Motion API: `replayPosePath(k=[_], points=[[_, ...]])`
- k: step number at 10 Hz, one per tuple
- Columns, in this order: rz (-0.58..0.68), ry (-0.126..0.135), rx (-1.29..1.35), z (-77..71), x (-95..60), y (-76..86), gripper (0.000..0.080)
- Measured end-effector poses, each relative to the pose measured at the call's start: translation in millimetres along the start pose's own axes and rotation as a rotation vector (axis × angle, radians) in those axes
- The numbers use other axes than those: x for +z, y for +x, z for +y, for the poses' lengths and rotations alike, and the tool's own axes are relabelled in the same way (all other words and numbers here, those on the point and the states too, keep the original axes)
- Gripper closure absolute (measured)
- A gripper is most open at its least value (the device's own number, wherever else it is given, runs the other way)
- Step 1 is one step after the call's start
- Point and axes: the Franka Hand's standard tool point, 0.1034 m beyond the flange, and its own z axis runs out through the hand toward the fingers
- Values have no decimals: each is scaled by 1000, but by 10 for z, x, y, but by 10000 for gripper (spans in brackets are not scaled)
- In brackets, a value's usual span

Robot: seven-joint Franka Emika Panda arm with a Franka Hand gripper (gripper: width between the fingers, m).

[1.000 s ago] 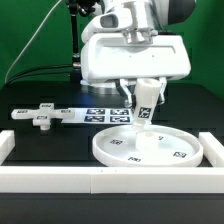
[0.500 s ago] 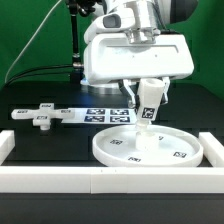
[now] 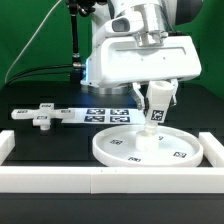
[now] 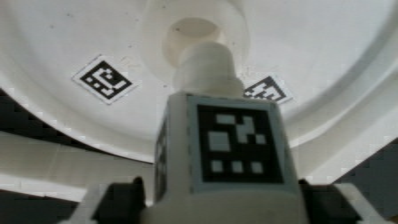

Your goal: Assemble round table

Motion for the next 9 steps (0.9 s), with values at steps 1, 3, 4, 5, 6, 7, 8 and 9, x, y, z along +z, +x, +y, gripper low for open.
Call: replayPosePath(k=[1,3,4,5,6,7,8,9], points=[[-2,0,3,13,8,-17,390],[-6,4,8,16,30,-30,390],[-8,7,12,13,63,-49,390],[-11,10,16,14,82,-64,390],[-12,11,18,17,96,-71,390],[-10,11,21,30,112,-69,390],[-6,8,24,40,119,-71,390],[-2,3,28,60,123,-91,390]])
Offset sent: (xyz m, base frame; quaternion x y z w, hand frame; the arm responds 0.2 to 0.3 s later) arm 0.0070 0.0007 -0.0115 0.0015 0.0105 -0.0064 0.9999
